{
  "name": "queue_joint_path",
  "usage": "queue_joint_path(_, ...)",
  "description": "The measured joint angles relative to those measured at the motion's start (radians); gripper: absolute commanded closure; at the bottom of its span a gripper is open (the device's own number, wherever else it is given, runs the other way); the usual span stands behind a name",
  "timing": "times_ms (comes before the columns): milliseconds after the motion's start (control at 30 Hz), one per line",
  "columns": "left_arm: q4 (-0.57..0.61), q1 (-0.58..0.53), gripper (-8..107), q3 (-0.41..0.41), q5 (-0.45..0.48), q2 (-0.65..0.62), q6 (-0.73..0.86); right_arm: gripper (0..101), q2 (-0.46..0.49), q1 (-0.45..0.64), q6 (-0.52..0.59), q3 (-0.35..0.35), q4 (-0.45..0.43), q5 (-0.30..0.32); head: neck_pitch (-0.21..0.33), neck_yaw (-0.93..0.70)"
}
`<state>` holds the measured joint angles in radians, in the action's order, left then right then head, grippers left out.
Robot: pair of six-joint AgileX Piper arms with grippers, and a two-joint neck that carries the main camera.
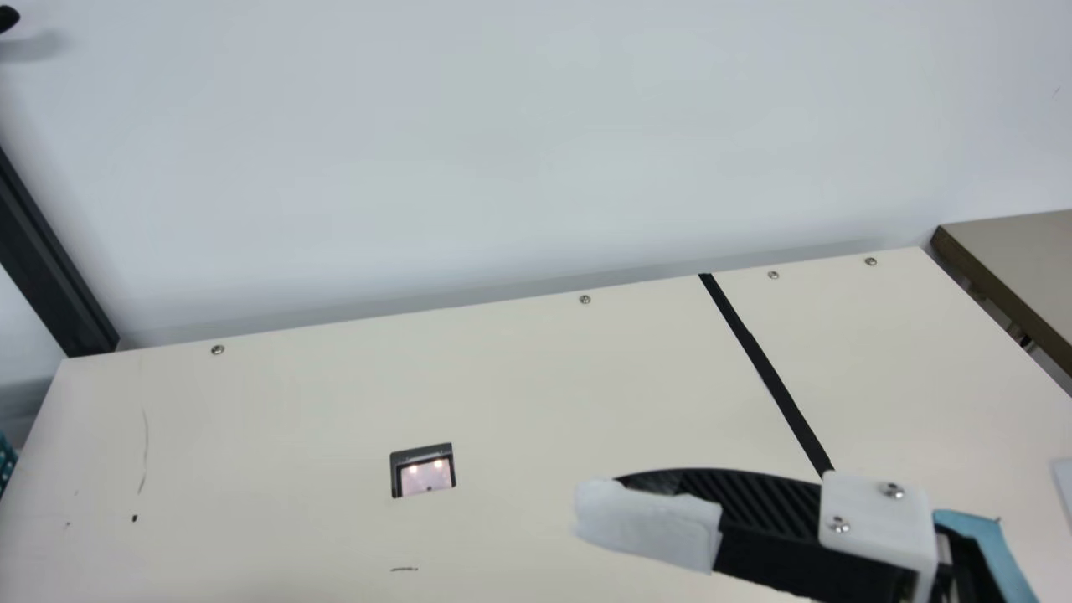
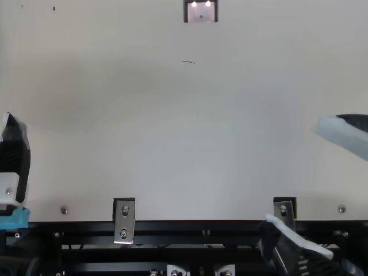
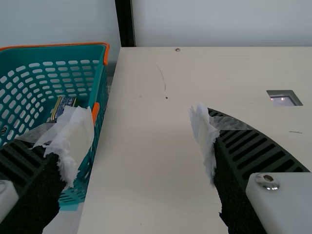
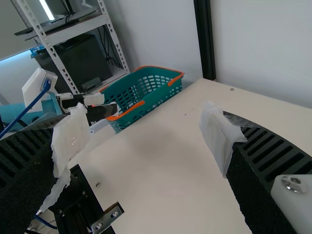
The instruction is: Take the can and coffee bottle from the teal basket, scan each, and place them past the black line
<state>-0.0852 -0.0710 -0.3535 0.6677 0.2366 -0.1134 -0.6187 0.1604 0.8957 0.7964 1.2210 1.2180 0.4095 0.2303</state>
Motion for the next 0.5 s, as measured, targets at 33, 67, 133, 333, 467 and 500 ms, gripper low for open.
queue_joint_path(33, 0.0, 0.0, 9, 0.0, 0.0, 0.0, 0.0, 0, 0.0, 0.0, 0.0, 0.0, 0.0, 0.0, 0.0, 0.0)
queue_joint_path(67, 0.0, 0.0, 9, 0.0, 0.0, 0.0, 0.0, 0, 0.0, 0.0, 0.0, 0.0, 0.0, 0.0, 0.0, 0.0)
queue_joint_path(133, 0.0, 0.0, 9, 0.0, 0.0, 0.0, 0.0, 0, 0.0, 0.0, 0.0, 0.0, 0.0, 0.0, 0.0, 0.0)
queue_joint_path(333, 0.0, 0.0, 9, 0.0, 0.0, 0.0, 0.0, 0, 0.0, 0.0, 0.0, 0.0, 0.0, 0.0, -0.005, 0.092)
queue_joint_path(467, 0.0, 0.0, 9, 0.0, 0.0, 0.0, 0.0, 0, 0.0, 0.0, 0.0, 0.0, 0.0, 0.0, -0.046, 0.133)
queue_joint_path(500, 0.0, 0.0, 9, 0.0, 0.0, 0.0, 0.0, 0, 0.0, 0.0, 0.0, 0.0, 0.0, 0.0, -0.056, 0.133)
